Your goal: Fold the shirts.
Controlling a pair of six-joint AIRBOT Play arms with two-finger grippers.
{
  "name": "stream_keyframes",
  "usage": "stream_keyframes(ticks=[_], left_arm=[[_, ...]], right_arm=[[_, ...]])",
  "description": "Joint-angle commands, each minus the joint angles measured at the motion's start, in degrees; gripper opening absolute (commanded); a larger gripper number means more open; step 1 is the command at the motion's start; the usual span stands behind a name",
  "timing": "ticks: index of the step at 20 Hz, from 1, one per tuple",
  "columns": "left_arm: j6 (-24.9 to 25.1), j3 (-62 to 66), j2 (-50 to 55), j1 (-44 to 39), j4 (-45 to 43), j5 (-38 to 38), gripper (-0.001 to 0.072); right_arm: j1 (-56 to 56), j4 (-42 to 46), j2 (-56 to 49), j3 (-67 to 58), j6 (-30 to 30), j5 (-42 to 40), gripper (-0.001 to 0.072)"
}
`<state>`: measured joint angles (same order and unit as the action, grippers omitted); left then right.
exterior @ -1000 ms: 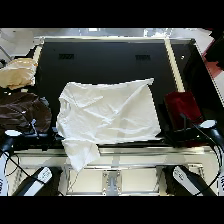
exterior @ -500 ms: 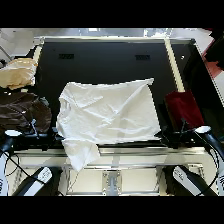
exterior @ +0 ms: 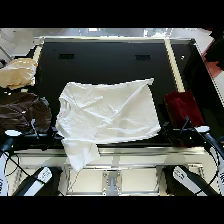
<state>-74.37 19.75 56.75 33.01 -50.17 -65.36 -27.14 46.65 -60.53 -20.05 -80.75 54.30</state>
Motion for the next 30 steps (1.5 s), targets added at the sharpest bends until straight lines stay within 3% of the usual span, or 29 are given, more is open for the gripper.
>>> stream_keyframes(ticks=[1,3,6,7,10,12,14,16,19,21,23,26,28,30], left_arm=[[6.0,2.4,-3.1,0.1,6.0,-0.8,0.0009],[8.4,8.1,-10.3,0.1,9.7,-2.9,0.0009],[8.3,19.7,-25.3,0.1,7.9,-4.4,0.0009],[6.3,23.7,-30.7,0.1,5.9,-4.3,0.0009],[-3.5,36.8,-42.0,0.1,-2.4,-2.4,0.0008],[-5.4,47.2,-43.1,0.1,-8.4,0.2,0.0007],[-4.8,59.4,-37.5,0.1,-10.9,-0.8,0.0007],[-1.9,67.9,-29.0,0.1,-7.1,-2.6,0.0007],[1.6,69.6,-16.5,-0.3,4.1,-3.6,0.0006],[1.6,69.5,-7.2,-3.9,4.7,-5.6,0.0007],[1.6,68.3,1.8,-11.6,-1.4,-6.0,0.0007],[0.1,66.8,15.6,-24.9,-16.8,-5.1,0.0007],[-3.7,66.8,24.9,-31.0,-23.9,-0.9,0.0008],[-5.5,66.8,32.8,-33.8,-25.5,6.0,0.0008]], right_arm=[[0.0,-9.7,1.0,-2.8,13.1,1.9,0.0012],[0.0,-10.3,7.0,-9.9,15.7,8.4,0.0012],[0.0,-0.4,19.8,-25.6,15.4,22.6,0.0013],[0.0,2.5,24.5,-30.5,14.5,25.6,0.0013],[0.0,6.5,38.7,-45.1,10.6,27.3,0.0011],[0.0,8.9,43.9,-56.0,11.0,22.5,0.0010],[0.0,12.2,43.3,-66.6,11.0,16.2,0.0010],[0.5,11.1,38.9,-71.8,11.0,15.0,0.0011],[0.5,5.6,28.5,-69.6,11.2,15.0,0.0011],[0.5,0.8,18.9,-65.7,11.5,14.6,0.0011],[0.8,-3.3,9.5,-61.2,13.6,15.3,0.0011],[6.1,-0.7,-2.9,-56.4,16.2,13.5,0.0012],[11.7,3.0,-11.8,-55.5,16.4,8.3,0.0012],[16.6,4.5,-19.8,-55.5,16.4,0.6,0.0012]])
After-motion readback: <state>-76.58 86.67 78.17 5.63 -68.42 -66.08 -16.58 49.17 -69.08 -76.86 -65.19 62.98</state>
